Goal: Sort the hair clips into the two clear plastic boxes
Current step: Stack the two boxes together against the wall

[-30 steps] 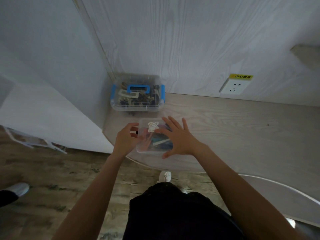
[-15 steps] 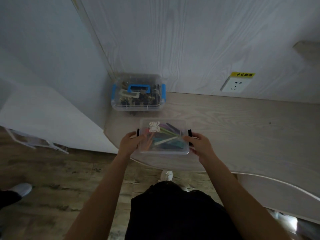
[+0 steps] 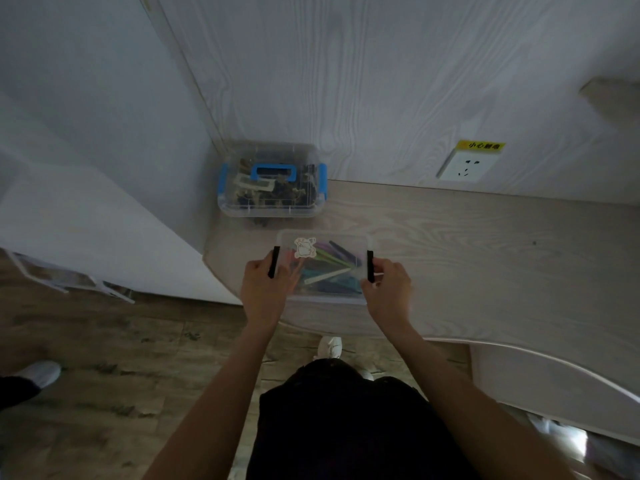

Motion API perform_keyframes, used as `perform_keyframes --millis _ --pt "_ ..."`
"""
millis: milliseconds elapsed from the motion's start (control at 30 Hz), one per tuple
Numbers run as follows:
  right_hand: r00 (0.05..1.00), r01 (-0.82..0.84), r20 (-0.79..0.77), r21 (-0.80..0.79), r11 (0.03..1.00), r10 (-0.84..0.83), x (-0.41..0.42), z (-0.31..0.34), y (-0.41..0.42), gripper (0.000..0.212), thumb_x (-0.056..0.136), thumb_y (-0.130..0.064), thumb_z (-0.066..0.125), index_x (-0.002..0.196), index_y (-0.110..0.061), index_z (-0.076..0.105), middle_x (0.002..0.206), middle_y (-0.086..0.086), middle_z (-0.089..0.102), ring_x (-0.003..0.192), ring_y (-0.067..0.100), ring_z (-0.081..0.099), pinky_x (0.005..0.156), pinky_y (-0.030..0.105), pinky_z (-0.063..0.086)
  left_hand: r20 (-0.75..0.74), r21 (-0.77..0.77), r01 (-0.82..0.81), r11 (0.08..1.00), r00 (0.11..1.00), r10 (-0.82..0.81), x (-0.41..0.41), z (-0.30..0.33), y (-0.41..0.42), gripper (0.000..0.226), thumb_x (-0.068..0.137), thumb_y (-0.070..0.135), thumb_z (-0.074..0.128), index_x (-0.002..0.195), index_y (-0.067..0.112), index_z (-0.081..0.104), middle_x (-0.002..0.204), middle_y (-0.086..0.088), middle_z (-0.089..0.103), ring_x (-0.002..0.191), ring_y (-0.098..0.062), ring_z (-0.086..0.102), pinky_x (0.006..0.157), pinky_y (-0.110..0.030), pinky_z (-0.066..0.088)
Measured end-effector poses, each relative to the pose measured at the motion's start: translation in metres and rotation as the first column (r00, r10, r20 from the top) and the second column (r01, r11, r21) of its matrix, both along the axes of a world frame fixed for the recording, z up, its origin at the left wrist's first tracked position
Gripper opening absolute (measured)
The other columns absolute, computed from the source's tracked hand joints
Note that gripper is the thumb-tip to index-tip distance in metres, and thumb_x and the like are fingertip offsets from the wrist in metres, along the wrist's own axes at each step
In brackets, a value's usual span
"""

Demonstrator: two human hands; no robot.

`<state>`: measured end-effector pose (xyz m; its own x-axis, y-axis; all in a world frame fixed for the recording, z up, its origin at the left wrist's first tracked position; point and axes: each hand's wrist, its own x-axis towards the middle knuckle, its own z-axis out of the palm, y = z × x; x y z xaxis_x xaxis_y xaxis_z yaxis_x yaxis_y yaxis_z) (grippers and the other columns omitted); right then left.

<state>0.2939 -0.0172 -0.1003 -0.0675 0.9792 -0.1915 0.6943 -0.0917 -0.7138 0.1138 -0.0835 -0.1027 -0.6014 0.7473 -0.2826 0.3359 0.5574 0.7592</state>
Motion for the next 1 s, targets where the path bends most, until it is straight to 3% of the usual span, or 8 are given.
perform_keyframes --millis 133,267,333,433,567,700,833,1000 --pt "0.997 -0.068 0.029 0.016 0.998 0.068 0.002 0.000 0.000 0.034 0.079 -0.010 0.066 0.112 -0.008 0.059 0.107 0.011 0.058 0.092 0.025 0.063 0.083 0.039 0.052 -0.088 -0.016 0.008 1.000 0.996 -0.010 0.005 0.006 -0.001 0.032 0.086 0.049 0.056 0.113 0.031 0.060 0.121 -0.005 0.055 0.108 -0.025 0.052 0.078 -0.022 0.036" --pt "0.971 -0.035 -0.240 -0.188 0.981 -0.011 0.013 0.010 0.006 0.039 0.076 -0.006 0.071 0.113 -0.012 0.059 0.104 0.007 0.064 0.091 0.019 0.064 0.069 0.018 0.049 -0.226 -0.039 0.080 0.996 0.970 -0.087 0.000 0.009 -0.002 0.042 0.094 0.051 0.037 0.092 0.017 0.061 0.093 -0.013 0.059 0.083 -0.027 0.057 0.073 -0.029 0.044" --pt "0.910 -0.033 -0.407 -0.271 0.962 -0.084 0.017 0.026 0.013 0.040 0.075 -0.001 0.070 0.112 -0.012 0.060 0.104 0.007 0.067 0.091 0.019 0.065 0.071 0.018 0.050 -0.126 0.024 0.022 0.999 0.992 -0.019 -0.005 0.027 -0.001 0.028 0.088 0.046 0.049 0.081 0.023 0.062 0.079 -0.007 0.061 0.077 -0.020 0.062 0.065 -0.026 0.041" --pt "0.789 -0.112 -0.607 -0.291 0.950 -0.093 0.019 0.061 0.024 0.041 0.076 0.002 0.066 0.115 -0.007 0.060 0.110 0.009 0.067 0.098 0.022 0.065 0.088 0.035 0.053 0.132 0.229 -0.048 0.972 0.991 0.017 -0.011 0.073 0.000 0.004 0.073 0.050 0.059 0.072 0.047 0.060 0.068 0.019 0.066 0.068 0.011 0.060 0.062 -0.008 0.045" --pt "0.665 -0.242 -0.746 -0.177 0.954 0.030 0.000 0.095 0.048 0.044 0.078 -0.005 0.065 0.121 -0.012 0.058 0.116 0.006 0.066 0.107 0.021 0.063 0.089 0.033 0.053 0.286 0.402 -0.116 0.908 0.958 -0.005 -0.036 0.105 0.013 0.023 0.084 0.028 0.064 0.104 0.039 0.067 0.093 0.013 0.073 0.087 -0.005 0.067 0.073 -0.019 0.053" --pt "0.610 -0.283 -0.786 -0.100 0.954 0.099 -0.043 0.104 0.078 0.045 0.078 -0.001 0.065 0.121 -0.013 0.058 0.119 0.006 0.064 0.104 0.017 0.063 0.088 0.029 0.052 0.234 0.453 -0.138 0.881 0.972 0.032 -0.071 0.101 0.039 0.053 0.071 0.030 0.074 0.122 0.026 0.059 0.118 0.001 0.066 0.111 -0.017 0.060 0.090 -0.029 0.047" --pt "0.643 -0.290 -0.758 -0.104 0.951 0.113 -0.081 0.094 0.100 0.049 0.081 0.003 0.062 0.128 -0.006 0.052 0.126 0.011 0.060 0.104 0.015 0.061 0.086 0.021 0.052 0.016 0.385 -0.043 0.922 0.999 0.040 -0.095 0.083 0.061 0.065 0.075 0.026 0.075 0.133 0.016 0.047 0.131 -0.006 0.056 0.121 -0.021 0.050 0.079 -0.013 0.037" --pt "0.758 -0.290 -0.635 -0.121 0.949 0.150 -0.095 0.077 0.105 0.054 0.090 -0.018 0.058 0.139 -0.025 0.037 0.142 -0.003 0.041 0.126 0.014 0.040 0.104 0.033 0.034 -0.118 0.324 0.036 0.945 0.993 0.002 -0.103 0.077 0.066 0.069 0.079 0.039 0.070 0.138 0.026 0.038 0.129 0.011 0.049 0.121 -0.008 0.044 0.090 -0.017 0.037"
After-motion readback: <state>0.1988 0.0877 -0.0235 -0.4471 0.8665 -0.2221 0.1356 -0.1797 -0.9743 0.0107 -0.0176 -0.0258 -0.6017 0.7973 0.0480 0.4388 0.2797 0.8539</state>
